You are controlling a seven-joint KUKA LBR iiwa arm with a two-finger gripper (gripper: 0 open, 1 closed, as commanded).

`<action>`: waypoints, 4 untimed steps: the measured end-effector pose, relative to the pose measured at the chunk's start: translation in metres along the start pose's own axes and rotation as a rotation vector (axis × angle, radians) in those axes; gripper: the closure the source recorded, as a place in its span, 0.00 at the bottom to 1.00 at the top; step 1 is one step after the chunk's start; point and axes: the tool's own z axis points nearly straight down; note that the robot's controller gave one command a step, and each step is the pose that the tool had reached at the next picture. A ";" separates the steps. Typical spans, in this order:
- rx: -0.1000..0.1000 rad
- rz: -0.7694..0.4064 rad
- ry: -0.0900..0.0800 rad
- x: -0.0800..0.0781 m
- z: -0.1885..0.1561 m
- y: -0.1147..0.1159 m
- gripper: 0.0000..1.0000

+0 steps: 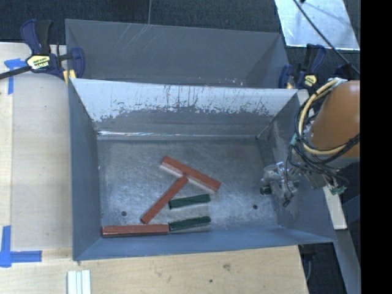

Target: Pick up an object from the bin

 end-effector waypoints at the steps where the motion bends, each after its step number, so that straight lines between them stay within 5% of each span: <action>1: -0.002 0.036 -0.002 0.006 -0.025 -0.028 1.00; 2: 0.000 0.044 -0.006 -0.062 -0.024 -0.021 1.00; 4: 0.000 0.103 -0.002 -0.058 -0.028 -0.042 1.00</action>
Offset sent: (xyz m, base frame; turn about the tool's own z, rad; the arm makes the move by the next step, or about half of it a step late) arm 0.0013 -0.0291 0.0232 0.0322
